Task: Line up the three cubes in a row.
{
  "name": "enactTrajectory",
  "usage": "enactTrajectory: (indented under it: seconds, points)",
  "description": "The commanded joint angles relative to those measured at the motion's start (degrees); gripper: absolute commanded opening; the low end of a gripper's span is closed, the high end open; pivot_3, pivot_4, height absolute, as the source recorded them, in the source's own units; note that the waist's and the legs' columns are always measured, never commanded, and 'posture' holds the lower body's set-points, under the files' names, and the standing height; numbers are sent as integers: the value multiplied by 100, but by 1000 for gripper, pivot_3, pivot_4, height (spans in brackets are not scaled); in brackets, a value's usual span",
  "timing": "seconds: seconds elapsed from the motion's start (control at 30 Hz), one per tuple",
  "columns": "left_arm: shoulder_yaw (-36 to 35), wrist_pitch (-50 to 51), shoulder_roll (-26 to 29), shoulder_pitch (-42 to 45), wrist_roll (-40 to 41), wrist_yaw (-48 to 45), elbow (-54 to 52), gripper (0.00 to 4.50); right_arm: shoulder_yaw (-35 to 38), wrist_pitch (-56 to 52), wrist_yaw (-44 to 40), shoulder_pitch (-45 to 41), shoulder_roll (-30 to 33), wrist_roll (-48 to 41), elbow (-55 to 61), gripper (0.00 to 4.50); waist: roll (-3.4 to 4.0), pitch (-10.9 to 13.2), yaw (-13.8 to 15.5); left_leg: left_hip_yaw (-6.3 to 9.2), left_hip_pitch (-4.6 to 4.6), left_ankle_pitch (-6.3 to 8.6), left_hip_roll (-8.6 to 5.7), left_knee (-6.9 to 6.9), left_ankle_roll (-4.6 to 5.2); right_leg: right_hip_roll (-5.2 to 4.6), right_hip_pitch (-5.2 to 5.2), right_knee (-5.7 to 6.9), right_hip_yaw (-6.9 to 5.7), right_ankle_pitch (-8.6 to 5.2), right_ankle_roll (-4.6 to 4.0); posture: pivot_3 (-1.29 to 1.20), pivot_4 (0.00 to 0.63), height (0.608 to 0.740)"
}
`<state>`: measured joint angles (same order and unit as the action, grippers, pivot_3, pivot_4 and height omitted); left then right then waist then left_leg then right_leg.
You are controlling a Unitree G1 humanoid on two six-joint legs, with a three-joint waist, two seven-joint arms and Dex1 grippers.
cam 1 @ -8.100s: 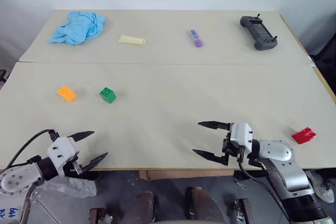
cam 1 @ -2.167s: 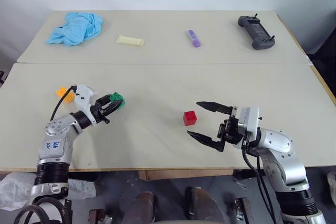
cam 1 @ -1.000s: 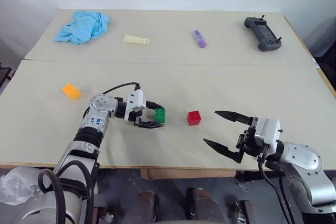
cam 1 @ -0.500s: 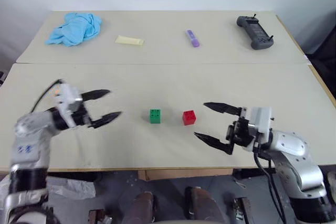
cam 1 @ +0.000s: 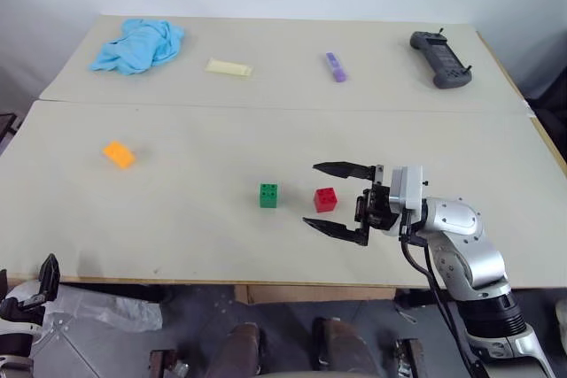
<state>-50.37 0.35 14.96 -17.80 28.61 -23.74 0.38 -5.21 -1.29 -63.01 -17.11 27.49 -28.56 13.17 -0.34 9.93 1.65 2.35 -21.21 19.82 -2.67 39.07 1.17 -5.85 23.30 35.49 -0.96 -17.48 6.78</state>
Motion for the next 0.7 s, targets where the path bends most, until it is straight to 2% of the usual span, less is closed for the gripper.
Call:
enactTrajectory:
  seconds: [0.03,0.23,0.3,0.37,0.43,0.57,0.7]
  points:
    - [431,-76,144,125,15,-68,-474,4355,31,72,-95,-68,-12,-60,34,4500,0,0,5,2,1,0,-4,0,1,-5,-4,1,0,0,0,0,150,740]
    - [1044,534,547,1108,-288,792,-642,4355,45,59,-124,-85,-11,-33,-10,4500,-3,-2,-46,7,-1,-2,-7,0,-6,1,6,13,-3,0,-1,0,150,740]
    - [1434,1110,611,1577,-795,1557,-810,4355,38,73,-118,-45,-14,-13,3,4500,-2,-3,-99,-2,1,-1,-7,-1,-6,6,10,17,5,0,-1,0,150,740]
    - [1810,2320,500,2311,-1027,2596,-1029,4355,19,84,-94,16,-21,21,42,4500,-2,-2,-99,-1,-1,-1,-6,-3,-6,10,11,34,2,0,-1,0,150,740]
    - [2141,2852,362,2979,-1334,3251,-1060,4355,21,45,-22,72,-37,19,119,4500,-5,-4,-62,2,-3,-2,-7,2,-7,14,13,43,-1,1,0,0,150,740]
    - [2278,3352,282,3924,-1721,4024,-475,4355,-27,31,49,153,-37,62,182,4500,-9,-6,-51,-1,-5,-4,-9,3,-9,19,17,44,-4,1,2,0,150,740]
    - [2307,3218,270,4580,-1930,4433,263,4355,-97,-3,75,208,-51,74,261,4500,-9,-6,-84,-7,-5,-8,-3,1,-17,28,25,44,-18,1,2,0,150,740]
